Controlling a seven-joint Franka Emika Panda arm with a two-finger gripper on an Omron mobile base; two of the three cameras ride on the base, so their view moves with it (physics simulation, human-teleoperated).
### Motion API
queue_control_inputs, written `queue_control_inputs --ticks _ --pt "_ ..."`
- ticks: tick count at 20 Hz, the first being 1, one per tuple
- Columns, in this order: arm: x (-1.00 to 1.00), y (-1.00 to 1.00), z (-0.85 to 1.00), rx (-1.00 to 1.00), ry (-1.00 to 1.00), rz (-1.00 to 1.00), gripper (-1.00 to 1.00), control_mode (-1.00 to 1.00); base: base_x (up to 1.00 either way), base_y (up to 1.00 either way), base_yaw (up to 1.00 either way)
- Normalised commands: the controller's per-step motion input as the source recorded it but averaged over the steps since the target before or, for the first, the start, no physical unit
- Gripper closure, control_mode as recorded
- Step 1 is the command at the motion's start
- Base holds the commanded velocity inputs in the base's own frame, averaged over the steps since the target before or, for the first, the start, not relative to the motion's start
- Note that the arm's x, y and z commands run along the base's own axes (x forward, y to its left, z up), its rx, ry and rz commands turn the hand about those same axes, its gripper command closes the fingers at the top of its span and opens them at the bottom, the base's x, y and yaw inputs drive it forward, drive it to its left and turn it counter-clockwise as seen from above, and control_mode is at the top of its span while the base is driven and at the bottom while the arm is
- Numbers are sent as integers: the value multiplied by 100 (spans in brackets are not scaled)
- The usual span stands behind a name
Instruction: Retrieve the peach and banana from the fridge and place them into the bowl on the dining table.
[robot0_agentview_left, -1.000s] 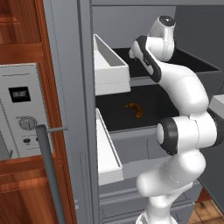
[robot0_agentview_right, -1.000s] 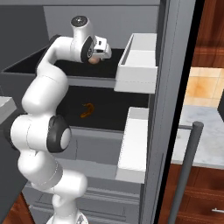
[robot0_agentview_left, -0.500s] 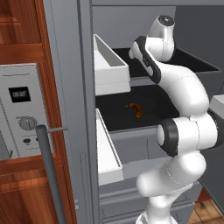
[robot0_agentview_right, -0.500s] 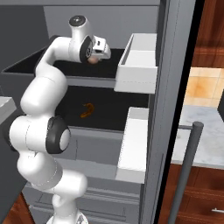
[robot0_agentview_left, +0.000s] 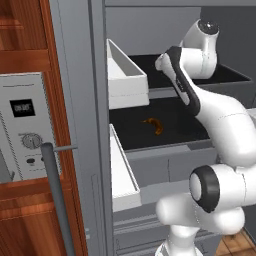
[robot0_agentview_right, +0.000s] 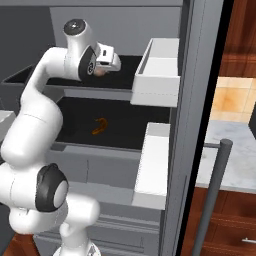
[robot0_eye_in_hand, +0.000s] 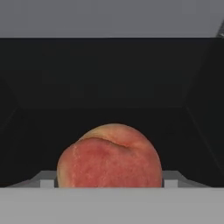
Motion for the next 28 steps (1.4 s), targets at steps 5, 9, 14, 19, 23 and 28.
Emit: queue_control_inputs --ticks 5,9,14,19,23,28 --pt "-100 1 0 0 -27 5 100 -100 0 0 0" --pt "-99 0 0 0 -21 3 100 -100 0 0 0" --pt "-18 0 0 0 -1 0 100 100 -79 0 0" --pt "0 0 0 0 0 0 100 100 -100 0 0" --pt "0 0 0 0 0 0 100 100 -95 0 -2" --pt "0 0 0 0 0 0 100 100 -80 0 -16"
